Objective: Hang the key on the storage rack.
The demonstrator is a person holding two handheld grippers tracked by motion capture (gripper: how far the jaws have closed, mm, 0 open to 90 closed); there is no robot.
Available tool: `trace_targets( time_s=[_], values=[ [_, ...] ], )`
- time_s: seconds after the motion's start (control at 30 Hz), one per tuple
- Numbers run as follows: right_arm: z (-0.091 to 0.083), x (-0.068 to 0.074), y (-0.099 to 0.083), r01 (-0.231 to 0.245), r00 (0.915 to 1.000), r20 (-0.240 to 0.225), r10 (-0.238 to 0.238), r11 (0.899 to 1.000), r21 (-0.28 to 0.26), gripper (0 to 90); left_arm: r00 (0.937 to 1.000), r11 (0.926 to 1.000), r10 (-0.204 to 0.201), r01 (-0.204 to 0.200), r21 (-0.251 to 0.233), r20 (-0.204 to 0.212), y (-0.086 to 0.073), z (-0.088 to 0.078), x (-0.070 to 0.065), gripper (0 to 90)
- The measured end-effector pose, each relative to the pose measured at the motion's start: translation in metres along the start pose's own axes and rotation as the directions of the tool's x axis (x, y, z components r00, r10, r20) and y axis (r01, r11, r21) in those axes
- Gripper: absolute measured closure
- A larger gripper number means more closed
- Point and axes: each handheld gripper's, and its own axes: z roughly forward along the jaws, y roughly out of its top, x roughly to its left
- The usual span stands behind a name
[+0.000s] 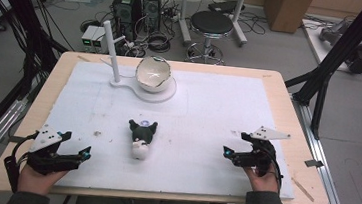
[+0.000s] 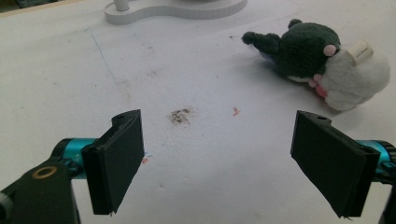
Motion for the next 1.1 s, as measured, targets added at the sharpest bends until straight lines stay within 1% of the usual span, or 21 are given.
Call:
trace_targets(
  time_s=[0.1, 0.2, 0.3, 0.47, 0.7, 0.87, 0.9, 0.97, 1.0, 1.1],
  values=[
    [0.002, -0.001, 0.0, 0.003, 1.0, -0.005, -0.003, 1.0, 0.006, 9.0, 1.0, 1.0, -0.003, 0.003, 0.003, 0.002, 0.0, 0.001, 0.001, 17.7],
    [0.004, -0.001, -0.001, -0.011, 0.9999, -0.01, 0.011, 1.0, 0.01, 9.0, 1.0, 1.0, -0.004, 0.004, 0.004, 0.003, 0.0, 0.002, 0.001, 17.8],
    [0.003, -0.002, -0.001, -0.009, 0.9999, -0.012, 0.009, 1.0, 0.007, 9.0, 1.0, 1.0, 0.002, -0.002, 0.007, 0.005, 0.0, 0.002, 0.0, 17.8],
    [0.003, 0.0, -0.001, -0.009, 0.9998, -0.018, 0.009, 1.0, 0.013, 9.0, 1.0, 1.0, 0.001, -0.001, 0.001, 0.003, 0.0, 0.001, 0.0, 17.8],
    [0.002, 0.005, 0.001, -0.008, 0.9999, -0.013, 0.008, 1.0, -0.009, 9.0, 0.9999, 1.0, -0.001, 0.001, -0.004, 0.011, 0.0, 0.0, -0.001, 17.8],
    [0.002, 0.006, 0.004, -0.01, 0.9996, -0.027, 0.01, 1.0, -0.022, 9.0, 0.9999, 1.0, 0.003, -0.003, -0.003, 0.012, 0.001, 0.0, -0.002, 17.8],
    [0.002, 0.007, 0.005, -0.004, 0.9998, -0.02, 0.004, 1.0, -0.028, 9.0, 0.9999, 1.0, 0.004, -0.004, -0.002, 0.013, 0.001, 0.001, -0.002, 17.8],
    [0.001, 0.007, 0.006, -0.009, 0.9998, -0.02, 0.008, 0.999, -0.035, 9.0, 0.9999, 1.0, 0.003, -0.003, -0.001, 0.014, 0.0, 0.001, -0.001, 17.8],
    [0.001, 0.007, 0.008, -0.023, 0.9988, -0.045, 0.02, 0.998, -0.052, 9.0, 0.9999, 1.0, 0.002, -0.002, -0.002, 0.014, 0.0, 0.001, -0.001, 17.8],
    [0.001, 0.009, 0.011, -0.024, 0.9984, -0.052, 0.021, 0.998, -0.058, 9.0, 0.9999, 1.0, 0.0, 0.0, -0.004, 0.015, 0.0, 0.002, -0.002, 17.8]
  ],
)
